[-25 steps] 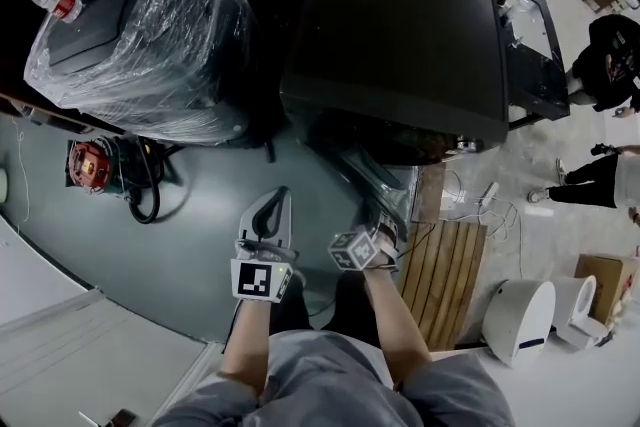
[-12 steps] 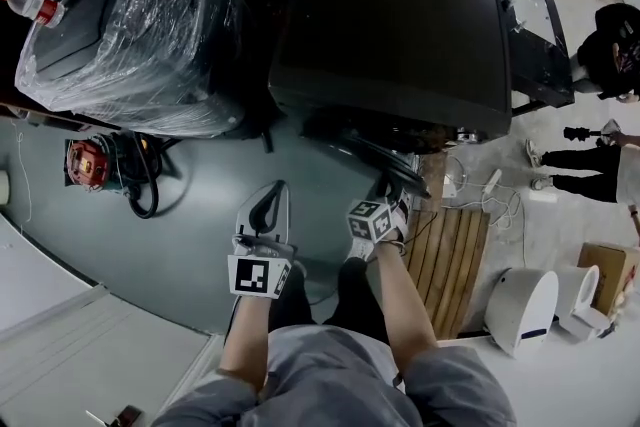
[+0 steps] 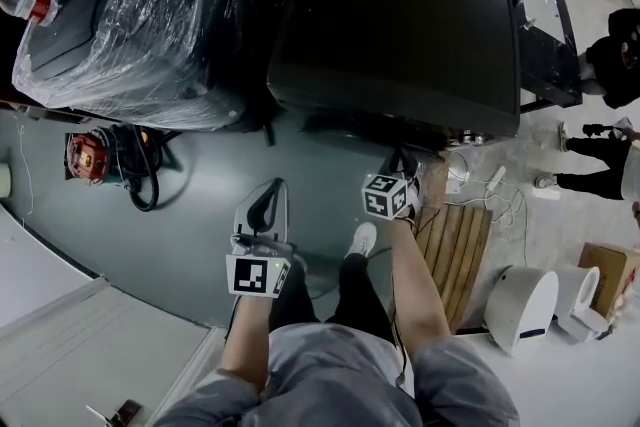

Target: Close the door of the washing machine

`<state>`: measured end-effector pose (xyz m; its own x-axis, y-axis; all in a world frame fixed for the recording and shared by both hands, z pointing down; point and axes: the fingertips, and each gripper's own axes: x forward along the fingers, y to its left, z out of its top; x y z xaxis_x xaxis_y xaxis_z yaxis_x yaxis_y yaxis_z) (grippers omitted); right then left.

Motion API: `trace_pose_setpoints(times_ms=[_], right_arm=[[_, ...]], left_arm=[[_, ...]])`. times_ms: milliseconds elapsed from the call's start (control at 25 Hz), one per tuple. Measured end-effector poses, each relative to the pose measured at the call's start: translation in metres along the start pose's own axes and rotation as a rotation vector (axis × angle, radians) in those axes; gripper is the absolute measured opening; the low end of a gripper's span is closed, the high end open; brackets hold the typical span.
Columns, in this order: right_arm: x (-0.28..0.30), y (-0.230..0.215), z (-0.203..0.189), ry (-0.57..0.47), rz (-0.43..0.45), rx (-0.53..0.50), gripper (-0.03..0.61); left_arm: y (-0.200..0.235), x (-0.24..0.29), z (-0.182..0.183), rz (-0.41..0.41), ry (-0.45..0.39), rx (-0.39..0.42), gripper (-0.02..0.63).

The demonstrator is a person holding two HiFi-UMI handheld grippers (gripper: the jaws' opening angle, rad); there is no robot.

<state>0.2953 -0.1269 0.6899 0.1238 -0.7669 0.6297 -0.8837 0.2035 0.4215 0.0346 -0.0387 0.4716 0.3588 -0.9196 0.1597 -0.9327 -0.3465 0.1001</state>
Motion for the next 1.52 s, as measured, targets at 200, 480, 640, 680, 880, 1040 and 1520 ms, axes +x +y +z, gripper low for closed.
trace_pose_setpoints(times_ms=[200, 480, 640, 680, 880, 1040, 1520], right_arm=[[0.0, 0.001, 0.0, -0.031, 0.013, -0.02, 0.003], [-0.011, 0.0, 0.005, -0.074, 0.07, 0.052, 0.002], [-0.045, -0.002, 0.031, -0.2, 0.089, 0.103, 0.002], [-0.052, -0.002, 0.034, -0.215, 0.092, 0.109, 0.002], [-0.056, 0.004, 0.009, -0.161, 0.109, 0.136, 0.002], [-0.026, -0.002, -0.055, 0.02, 0.087, 0.206, 0.002], [-0.009, -0.021, -0.071, 0.029, 0.039, 0.271, 0.001]], left_arm=[[-0.003, 0.002, -0.004, -0.001, 0.008, -0.009, 0.002], [-0.014, 0.006, 0.001, -0.007, -0.012, -0.013, 0.002], [-0.018, 0.008, 0.004, -0.011, -0.025, -0.018, 0.002], [-0.018, 0.008, 0.005, -0.011, -0.027, -0.019, 0.002], [-0.023, 0.007, 0.006, -0.015, -0.031, -0.022, 0.002], [-0.024, 0.004, 0.004, -0.019, -0.026, -0.016, 0.002], [-0.022, 0.004, 0.0, -0.01, -0.014, -0.008, 0.002]])
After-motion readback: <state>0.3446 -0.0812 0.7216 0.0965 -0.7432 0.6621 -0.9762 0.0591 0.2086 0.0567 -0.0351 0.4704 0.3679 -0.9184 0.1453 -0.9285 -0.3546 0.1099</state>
